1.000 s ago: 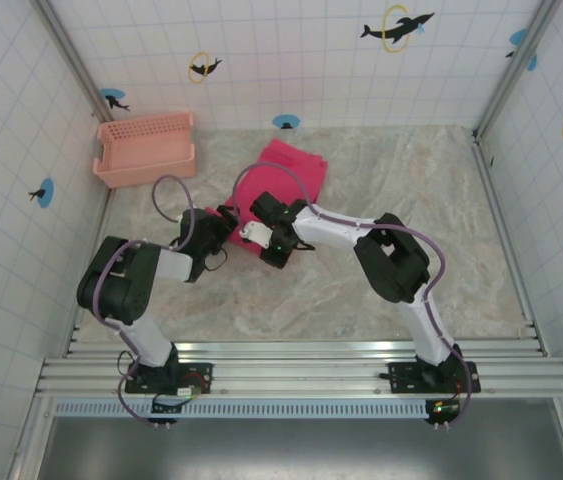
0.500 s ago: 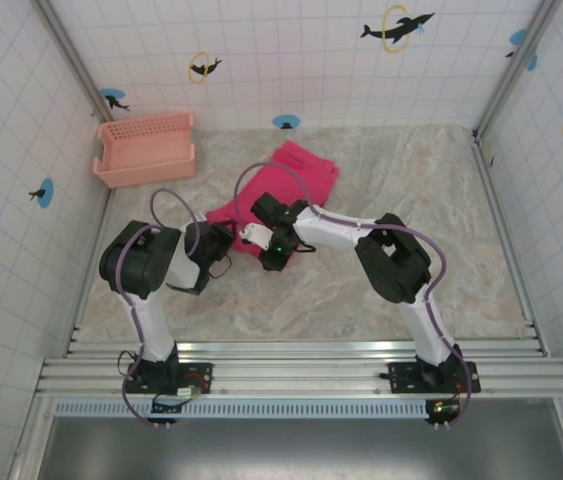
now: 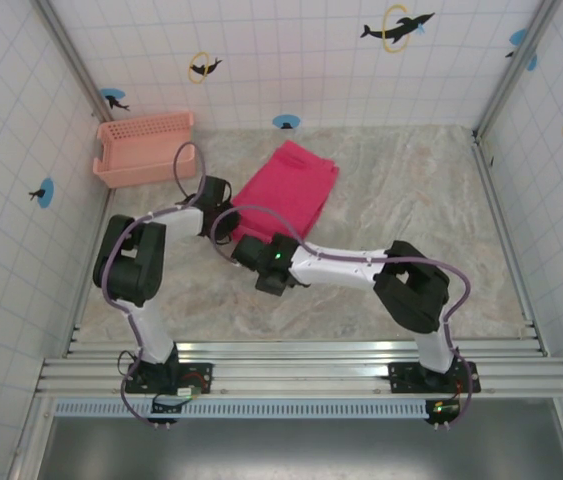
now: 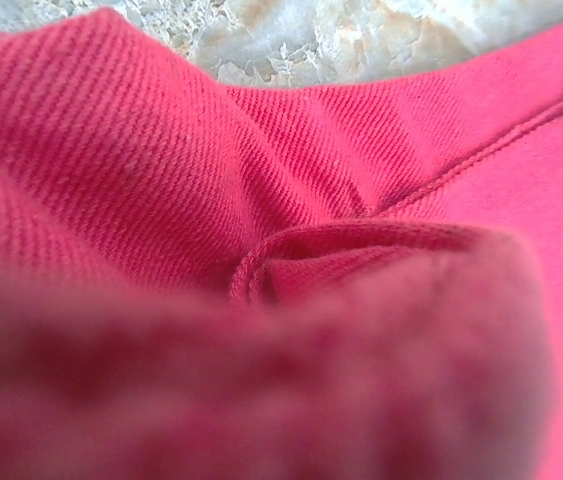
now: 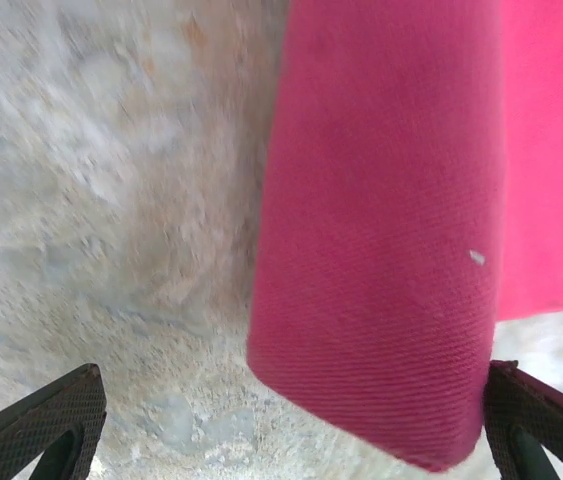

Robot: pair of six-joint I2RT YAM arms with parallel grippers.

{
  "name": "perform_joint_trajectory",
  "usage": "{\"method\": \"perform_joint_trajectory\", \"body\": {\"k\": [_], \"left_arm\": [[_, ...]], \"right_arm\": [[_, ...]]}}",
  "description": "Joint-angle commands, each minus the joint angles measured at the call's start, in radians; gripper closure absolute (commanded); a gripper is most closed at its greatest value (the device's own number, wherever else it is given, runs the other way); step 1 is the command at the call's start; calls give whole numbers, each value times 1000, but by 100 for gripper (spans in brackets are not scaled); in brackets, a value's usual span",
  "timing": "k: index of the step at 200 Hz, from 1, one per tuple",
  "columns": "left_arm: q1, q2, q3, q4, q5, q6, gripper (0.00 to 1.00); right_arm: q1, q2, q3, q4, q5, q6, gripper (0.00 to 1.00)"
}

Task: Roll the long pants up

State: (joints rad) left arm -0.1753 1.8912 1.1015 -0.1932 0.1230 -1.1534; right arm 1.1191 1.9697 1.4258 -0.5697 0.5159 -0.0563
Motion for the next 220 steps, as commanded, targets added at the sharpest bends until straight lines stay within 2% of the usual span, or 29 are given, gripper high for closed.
{"method": "perform_joint_trajectory", "body": {"k": [1,26,61,80,124,130,136,139,150,159,164,177,192,194,198,206,213,215,220], "left_arm": [[-19,109,52,-474,-35,53,100],[-40,181,199,-654,-85,61,100],[-61,302,402,-882,-134,58,100],[-70,341,465,-952,-154,69,100],[-71,333,479,-982,-187,73,100],[-69,333,477,-983,-187,74,100],[-74,333,475,-982,-187,75,100],[-71,333,474,-982,-187,75,100],[-72,332,468,-980,-187,74,100],[-72,328,460,-971,-181,76,100],[-73,324,452,-957,-171,80,100],[-72,302,416,-893,-132,104,100],[-69,220,310,-712,-81,141,100],[-69,202,295,-677,-80,145,96],[-71,161,236,-609,-84,147,79],[-69,67,134,-482,-104,142,43],[-67,-19,48,-375,-123,148,8],[-66,-46,24,-336,-125,155,4],[-64,-99,-23,-264,-127,173,2]], "right_arm": [[60,22,12,59,297,32,1],[81,128,86,35,401,59,1],[82,310,231,-46,616,85,1],[73,381,266,-63,629,100,1],[31,454,301,-129,672,199,0],[26,460,302,-130,667,199,2],[20,468,302,-129,667,199,7],[19,470,303,-127,665,198,13],[12,471,292,-108,651,189,59],[7,463,277,-85,622,180,83],[5,455,268,-74,611,178,100],[4,427,233,-35,596,169,100],[-3,379,186,17,500,131,100],[-6,373,183,20,481,126,100],[-11,359,169,32,428,108,100],[-23,335,146,53,325,73,100],[-37,318,133,54,233,44,100],[-43,303,130,51,200,36,100],[-54,288,125,41,128,17,100]]}}
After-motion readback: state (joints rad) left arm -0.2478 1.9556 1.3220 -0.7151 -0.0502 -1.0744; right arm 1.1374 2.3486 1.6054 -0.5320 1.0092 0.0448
